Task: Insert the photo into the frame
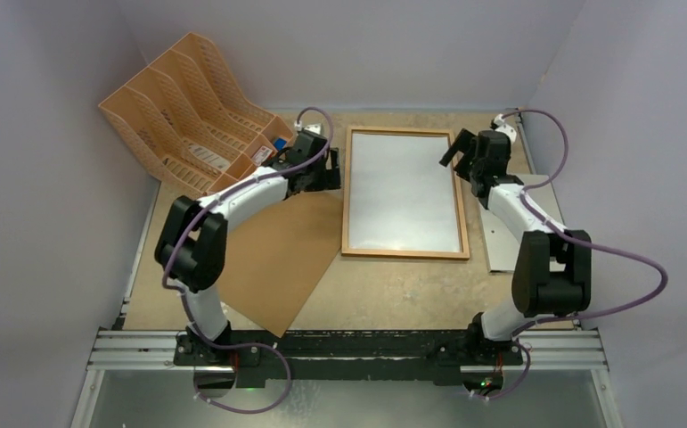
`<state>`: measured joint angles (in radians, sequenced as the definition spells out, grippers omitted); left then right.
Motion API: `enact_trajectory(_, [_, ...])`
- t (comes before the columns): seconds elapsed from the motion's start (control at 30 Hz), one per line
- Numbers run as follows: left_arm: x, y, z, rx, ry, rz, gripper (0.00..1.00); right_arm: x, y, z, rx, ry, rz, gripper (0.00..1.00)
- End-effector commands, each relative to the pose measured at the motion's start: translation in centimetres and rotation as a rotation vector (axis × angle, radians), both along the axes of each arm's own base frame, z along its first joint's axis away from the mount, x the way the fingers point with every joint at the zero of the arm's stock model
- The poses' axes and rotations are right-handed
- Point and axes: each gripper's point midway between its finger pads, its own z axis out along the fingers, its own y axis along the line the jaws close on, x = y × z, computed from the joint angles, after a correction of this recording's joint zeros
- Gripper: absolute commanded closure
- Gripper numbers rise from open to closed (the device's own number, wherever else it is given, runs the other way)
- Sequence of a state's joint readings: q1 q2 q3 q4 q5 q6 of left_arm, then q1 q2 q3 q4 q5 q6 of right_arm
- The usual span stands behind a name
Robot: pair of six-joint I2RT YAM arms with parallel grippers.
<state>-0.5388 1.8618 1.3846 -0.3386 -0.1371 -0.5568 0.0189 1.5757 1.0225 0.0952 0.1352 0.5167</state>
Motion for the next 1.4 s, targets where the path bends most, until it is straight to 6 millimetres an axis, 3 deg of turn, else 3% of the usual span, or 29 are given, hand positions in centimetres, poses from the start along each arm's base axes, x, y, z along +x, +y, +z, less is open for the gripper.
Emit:
enact_trajectory(0.0, [-1.7,6.6,2.0,0.157,-0.052,0.158,0.15,-1.1,3.8,3.2,0.062,-0.071,0.104,0.03])
enact_trajectory(0.13, [-3.6,12.4,2.5,0.195,-0.079,0.332,0.15,-4.0,12.1,5.3,0.199,-0.138,0.314,0.08])
enact_trajectory(0.33, [-5.6,20.0,2.9,0.133,-0.130,0.576,0.15,-11.1,23.7,6.5,0.482,-0.136,0.544,0.13])
enact_trajectory(0.47, [-6.6,24.1,2.4,0.126,-0.200,0.691,0.14,-15.2,27.7,4.4,0.607,-0.045,0.604,0.13])
enact_trajectory(0.63, [-7.5,27.1,0.4,0.118,-0.228,0.702,0.14,-19.3,30.7,2.1,0.674,0.052,0.617,0.14])
enact_trajectory(0.9, [-7.0,28.1,-2.0,0.198,-0.235,0.525,0.13,-23.0,34.2,-2.0,0.680,0.206,0.585,0.15])
enact_trajectory(1.07, [-6.8,28.7,-3.7,0.217,-0.167,0.482,0.14,-23.3,35.4,-4.6,0.602,0.291,0.531,0.16])
enact_trajectory(1.37, [-6.7,27.9,-4.7,0.184,-0.163,0.421,0.13,-22.3,37.2,-8.0,0.507,0.369,0.470,0.16])
